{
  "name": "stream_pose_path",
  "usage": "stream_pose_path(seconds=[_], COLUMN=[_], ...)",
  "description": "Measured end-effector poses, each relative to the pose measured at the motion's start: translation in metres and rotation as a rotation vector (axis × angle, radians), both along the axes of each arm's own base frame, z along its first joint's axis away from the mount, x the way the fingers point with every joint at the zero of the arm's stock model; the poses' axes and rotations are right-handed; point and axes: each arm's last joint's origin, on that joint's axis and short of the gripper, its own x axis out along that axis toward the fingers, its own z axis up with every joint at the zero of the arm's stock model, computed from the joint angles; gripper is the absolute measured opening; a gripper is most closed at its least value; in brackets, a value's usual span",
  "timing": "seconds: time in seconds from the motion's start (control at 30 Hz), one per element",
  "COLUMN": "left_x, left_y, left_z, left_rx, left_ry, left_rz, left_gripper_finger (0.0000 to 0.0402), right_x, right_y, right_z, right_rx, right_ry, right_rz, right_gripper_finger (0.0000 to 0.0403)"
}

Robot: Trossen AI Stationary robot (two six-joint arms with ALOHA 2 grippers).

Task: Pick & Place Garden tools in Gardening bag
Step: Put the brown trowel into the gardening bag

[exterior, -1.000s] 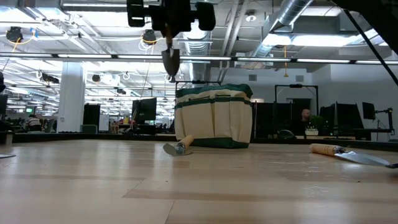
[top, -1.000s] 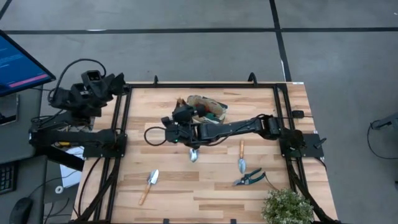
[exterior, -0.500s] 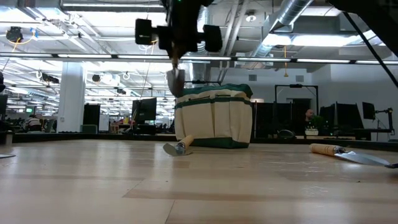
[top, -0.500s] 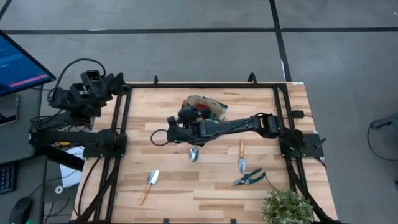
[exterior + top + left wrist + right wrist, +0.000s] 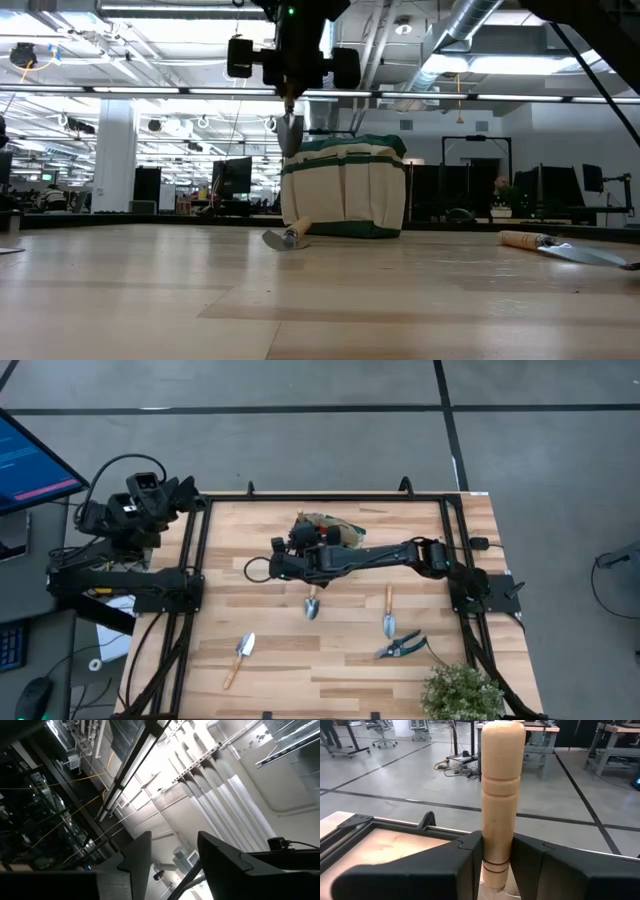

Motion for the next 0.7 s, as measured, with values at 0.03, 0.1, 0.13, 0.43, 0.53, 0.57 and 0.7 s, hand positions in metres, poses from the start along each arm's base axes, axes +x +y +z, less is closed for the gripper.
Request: stream_pose_path(seconds=[0.03,0.1,0.13,0.43,0.53,0.57,0.7], left_x=[0.0,0.0,0.0,0.0,0.0,0.0,0.0], left_y=[0.0,0.0,0.0,0.0,0.0,0.0,0.0], left_z=[0.0,0.0,0.0,0.0,0.0,0.0,0.0], left_rx=[0.0,0.0,0.0,0.002,0.003,0.003,0.006], left_ry=[0.0,-0.001,0.0,0.0,0.001,0.001,0.001], left_rz=[0.0,0.0,0.0,-0.002,-0.002,-0.002,-0.005], left_gripper_finger=[0.0159,0.0159,0.0159,0.0159,0.0159,0.0159,0.0159], right_x=[0.0,0.0,0.0,0.0,0.0,0.0,0.003], right_y=[-0.003,-0.008,-0.009,-0.017,-0.017,-0.017,-0.017], right_z=[0.0,0.0,-0.001,-0.002,-0.002,-0.002,-0.009], right_rx=[0.0,0.0,0.001,0.037,0.037,0.037,0.039], right_ry=[0.0,0.001,0.002,0.026,0.026,0.026,0.029], right_rz=[-0.006,-0.016,-0.018,0.001,0.001,0.001,0.003], right_gripper_finger=[0.0071,0.0071,0.0071,0.0071,0.0071,0.0071,0.0071])
